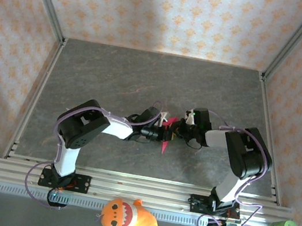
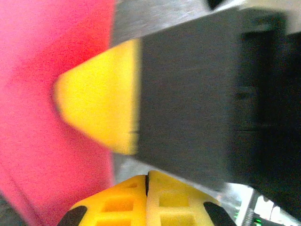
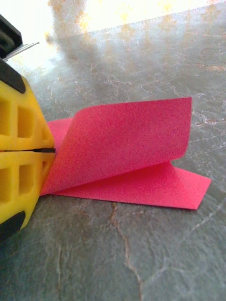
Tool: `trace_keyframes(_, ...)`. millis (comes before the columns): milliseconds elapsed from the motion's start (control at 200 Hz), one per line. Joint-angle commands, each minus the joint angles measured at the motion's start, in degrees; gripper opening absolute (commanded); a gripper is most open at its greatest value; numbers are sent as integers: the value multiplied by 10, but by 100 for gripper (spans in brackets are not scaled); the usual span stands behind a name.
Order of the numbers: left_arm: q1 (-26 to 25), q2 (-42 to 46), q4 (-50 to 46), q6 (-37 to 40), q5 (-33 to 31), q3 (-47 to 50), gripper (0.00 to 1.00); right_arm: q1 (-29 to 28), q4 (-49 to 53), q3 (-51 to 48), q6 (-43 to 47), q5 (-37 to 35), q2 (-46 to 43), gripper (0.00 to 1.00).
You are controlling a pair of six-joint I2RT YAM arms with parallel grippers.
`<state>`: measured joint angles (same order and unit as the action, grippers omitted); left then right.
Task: Fold a paper plane with a square sheet of paper (pick it up from the middle)
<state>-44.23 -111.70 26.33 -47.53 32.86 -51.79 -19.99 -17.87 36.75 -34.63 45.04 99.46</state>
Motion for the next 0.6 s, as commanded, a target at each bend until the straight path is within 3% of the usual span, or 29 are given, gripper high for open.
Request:
trace_keyframes(0,-4,-16,-20,4,-14,4,5,-2,53,-17,19,-97,35,7)
trace_keyframes(220,-31,-11,-128,69,-18,3,6,-3,68,-11,24,-123,39,7)
trace_keyframes(596,-54,45,-135,77,-8,50,13,-4,78,-11,29,-145,39,3)
